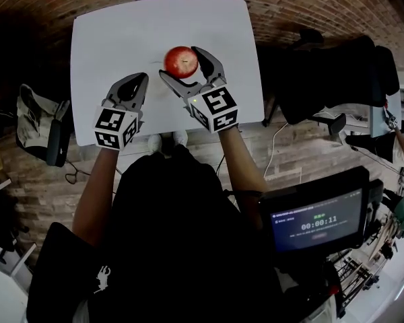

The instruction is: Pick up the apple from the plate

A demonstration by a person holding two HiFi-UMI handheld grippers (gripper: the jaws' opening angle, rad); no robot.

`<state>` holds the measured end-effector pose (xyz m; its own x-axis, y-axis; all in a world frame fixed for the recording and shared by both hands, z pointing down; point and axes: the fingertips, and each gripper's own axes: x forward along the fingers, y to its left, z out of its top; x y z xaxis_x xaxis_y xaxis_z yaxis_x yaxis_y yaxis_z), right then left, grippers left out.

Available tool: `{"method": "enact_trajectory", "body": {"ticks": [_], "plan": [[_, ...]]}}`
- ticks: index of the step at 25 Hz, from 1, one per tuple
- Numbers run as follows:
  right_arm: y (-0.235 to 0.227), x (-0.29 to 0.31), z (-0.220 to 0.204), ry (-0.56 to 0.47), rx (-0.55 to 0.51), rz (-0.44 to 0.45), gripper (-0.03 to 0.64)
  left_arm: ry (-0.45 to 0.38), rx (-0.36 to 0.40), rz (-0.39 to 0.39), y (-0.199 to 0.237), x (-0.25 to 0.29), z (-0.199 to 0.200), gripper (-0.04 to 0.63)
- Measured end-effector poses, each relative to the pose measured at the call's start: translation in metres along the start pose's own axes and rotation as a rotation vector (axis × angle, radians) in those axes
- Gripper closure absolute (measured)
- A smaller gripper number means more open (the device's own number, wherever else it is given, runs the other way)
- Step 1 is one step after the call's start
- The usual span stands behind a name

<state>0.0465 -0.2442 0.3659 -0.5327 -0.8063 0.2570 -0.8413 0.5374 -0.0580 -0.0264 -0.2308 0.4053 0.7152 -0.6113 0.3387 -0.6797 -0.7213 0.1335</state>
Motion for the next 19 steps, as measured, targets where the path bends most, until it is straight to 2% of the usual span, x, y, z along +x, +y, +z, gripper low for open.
{"method": "enact_trajectory", "body": {"ticks": [10,19], "plan": [[0.004,-0.035,0.046,-0.076,-0.068,-0.035,0.227,-0.091,0.005,0.034,-0.001,-0.029,0.033,0.588],[0.002,-0.041,0.069,-0.121,-0.086,-0.045,0.227,-0.122,0.002,0.042,0.002,-0.036,0.042,0.588]]}}
